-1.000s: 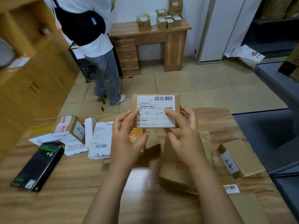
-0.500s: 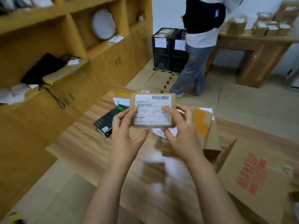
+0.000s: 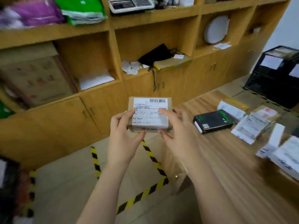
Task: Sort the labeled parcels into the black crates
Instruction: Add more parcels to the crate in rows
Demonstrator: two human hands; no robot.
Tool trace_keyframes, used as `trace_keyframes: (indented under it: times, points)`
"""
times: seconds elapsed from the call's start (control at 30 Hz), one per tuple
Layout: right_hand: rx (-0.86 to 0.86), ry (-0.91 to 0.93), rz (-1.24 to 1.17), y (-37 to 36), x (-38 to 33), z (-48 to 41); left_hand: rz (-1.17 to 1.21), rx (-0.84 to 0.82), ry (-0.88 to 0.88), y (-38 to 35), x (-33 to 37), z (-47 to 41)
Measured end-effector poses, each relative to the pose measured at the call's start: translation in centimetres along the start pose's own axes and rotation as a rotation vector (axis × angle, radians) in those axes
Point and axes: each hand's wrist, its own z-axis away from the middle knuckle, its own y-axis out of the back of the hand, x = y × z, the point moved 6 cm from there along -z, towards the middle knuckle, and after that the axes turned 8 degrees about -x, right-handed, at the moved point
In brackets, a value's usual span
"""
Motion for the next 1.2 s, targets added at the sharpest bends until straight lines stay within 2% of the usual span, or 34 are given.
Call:
trace_keyframes:
  times: [0.23,0.6,0.77,1.0,1.2]
  points:
    - [-0.247,0.169,-0.039,-14.3,-11.4,-5.5,-0.103,0.196,0.212,14.4,-10.7,2.9]
    - [-0.678,0.527,-0.193,-35.4,-27.2,-10.1,-0.221,0.58,0.579,31.3,-23.3,10.9]
    - [-0.864,0.668,-0.237,-44.4,-33.3,-13.1,-0.266,0.745,0.71,36.5,-28.8,12.1]
    - [-1.041,0.807,-0.289,-53.5,-40.2,-17.7,-0.313,0.947,0.803,41.8,-34.5,11.1]
    - [-1.151,0.853,-0.327,-59.8,-43.8,-18.8,-0.308,1.035,0.876,44.8,-38.4,11.9]
